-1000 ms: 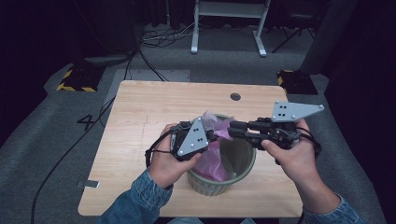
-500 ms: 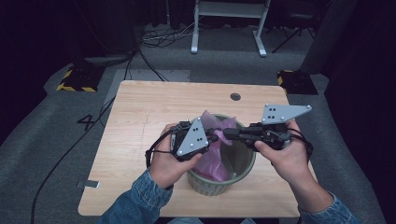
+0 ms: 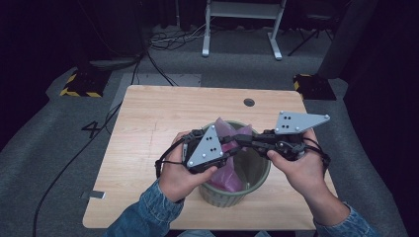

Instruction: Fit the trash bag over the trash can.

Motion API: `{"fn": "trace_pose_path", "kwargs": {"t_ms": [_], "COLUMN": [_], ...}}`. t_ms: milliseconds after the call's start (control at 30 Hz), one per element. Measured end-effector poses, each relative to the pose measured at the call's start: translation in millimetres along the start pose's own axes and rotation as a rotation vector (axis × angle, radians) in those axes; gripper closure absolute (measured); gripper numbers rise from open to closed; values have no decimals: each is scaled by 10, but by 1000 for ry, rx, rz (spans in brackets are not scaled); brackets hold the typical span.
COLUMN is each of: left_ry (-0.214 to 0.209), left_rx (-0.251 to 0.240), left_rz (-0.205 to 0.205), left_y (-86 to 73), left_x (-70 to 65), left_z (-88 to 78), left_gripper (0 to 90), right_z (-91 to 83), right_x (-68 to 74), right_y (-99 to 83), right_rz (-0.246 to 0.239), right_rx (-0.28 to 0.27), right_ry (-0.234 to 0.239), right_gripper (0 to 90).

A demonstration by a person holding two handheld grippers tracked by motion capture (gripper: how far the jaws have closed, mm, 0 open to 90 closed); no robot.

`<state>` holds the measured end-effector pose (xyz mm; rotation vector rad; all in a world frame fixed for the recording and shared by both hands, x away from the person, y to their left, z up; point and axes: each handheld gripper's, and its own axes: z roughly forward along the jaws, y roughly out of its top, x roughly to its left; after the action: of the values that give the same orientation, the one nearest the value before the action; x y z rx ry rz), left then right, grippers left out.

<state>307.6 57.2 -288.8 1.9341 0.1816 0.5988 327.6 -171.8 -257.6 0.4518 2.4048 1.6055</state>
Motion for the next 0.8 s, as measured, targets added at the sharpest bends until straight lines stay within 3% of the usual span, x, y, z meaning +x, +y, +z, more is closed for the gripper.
{"fn": "trace_pose_path", "kwargs": {"t_ms": [100, 467, 600, 633, 700, 800], "left_ry": [1, 14, 16, 16, 8, -3], "left_rx": [-6, -47, -49, -49, -55, -60], "left_rz": [2, -5, 8, 8, 9, 22], "left_y": [-22, -30, -26, -27, -24, -12], "left_x": [17, 71, 67, 59, 49, 26], "left_z": [-23, -186, -151, -136, -120, -100], "left_gripper": [861, 869, 848, 835, 828, 827], "right_z": [-44, -206, -255, -243, -211, -162], "right_x": [-21, -134, -132, -98, -65, -73], "right_y": [4, -3, 16, 37, 62, 74], "right_rz": [-1, -7, 11, -2, -13, 4], "right_rx": [-7, -1, -34, -29, -33, -31], "right_ry": [-9, -102, -52, -34, -35, -32], "right_gripper": [900, 900, 900, 874, 709, 645]}}
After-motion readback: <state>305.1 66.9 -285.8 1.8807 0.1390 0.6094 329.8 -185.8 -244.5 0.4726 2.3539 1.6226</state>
